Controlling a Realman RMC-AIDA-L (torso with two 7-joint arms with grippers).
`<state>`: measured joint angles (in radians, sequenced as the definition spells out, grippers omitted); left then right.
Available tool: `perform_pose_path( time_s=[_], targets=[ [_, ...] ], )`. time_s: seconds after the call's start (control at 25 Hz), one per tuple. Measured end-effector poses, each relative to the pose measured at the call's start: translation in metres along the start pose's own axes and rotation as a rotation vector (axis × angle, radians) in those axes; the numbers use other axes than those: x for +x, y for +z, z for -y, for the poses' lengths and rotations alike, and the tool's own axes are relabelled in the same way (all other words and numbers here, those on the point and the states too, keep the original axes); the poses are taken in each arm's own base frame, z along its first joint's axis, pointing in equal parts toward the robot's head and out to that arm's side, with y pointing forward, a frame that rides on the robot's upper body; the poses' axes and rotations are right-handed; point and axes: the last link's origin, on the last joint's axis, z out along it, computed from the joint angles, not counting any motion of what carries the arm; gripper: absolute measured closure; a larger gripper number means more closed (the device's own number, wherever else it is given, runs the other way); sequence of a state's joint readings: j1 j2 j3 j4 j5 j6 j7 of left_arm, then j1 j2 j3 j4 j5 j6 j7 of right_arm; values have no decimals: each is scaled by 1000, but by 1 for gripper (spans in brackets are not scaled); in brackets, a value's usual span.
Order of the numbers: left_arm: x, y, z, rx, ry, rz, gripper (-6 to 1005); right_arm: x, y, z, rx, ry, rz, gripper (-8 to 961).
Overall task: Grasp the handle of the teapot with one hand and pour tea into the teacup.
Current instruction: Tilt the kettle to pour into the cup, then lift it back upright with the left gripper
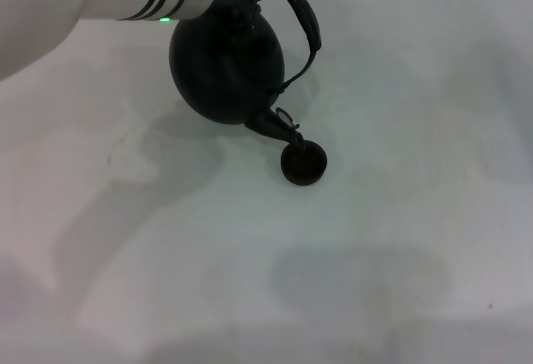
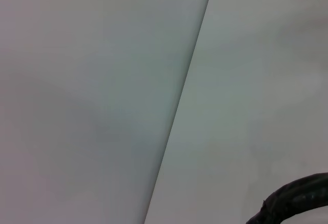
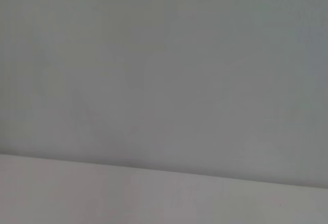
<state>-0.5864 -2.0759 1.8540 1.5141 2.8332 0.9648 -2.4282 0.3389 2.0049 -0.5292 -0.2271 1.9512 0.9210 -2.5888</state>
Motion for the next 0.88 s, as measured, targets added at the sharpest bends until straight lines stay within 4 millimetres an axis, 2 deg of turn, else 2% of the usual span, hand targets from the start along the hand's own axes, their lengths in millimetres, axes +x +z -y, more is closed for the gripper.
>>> perform_pose_path(
  time_s=[0.88],
  targets=[
    [3, 6, -1, -20, 86, 17, 890, 0, 2, -2, -6, 2, 0, 105]
  ],
)
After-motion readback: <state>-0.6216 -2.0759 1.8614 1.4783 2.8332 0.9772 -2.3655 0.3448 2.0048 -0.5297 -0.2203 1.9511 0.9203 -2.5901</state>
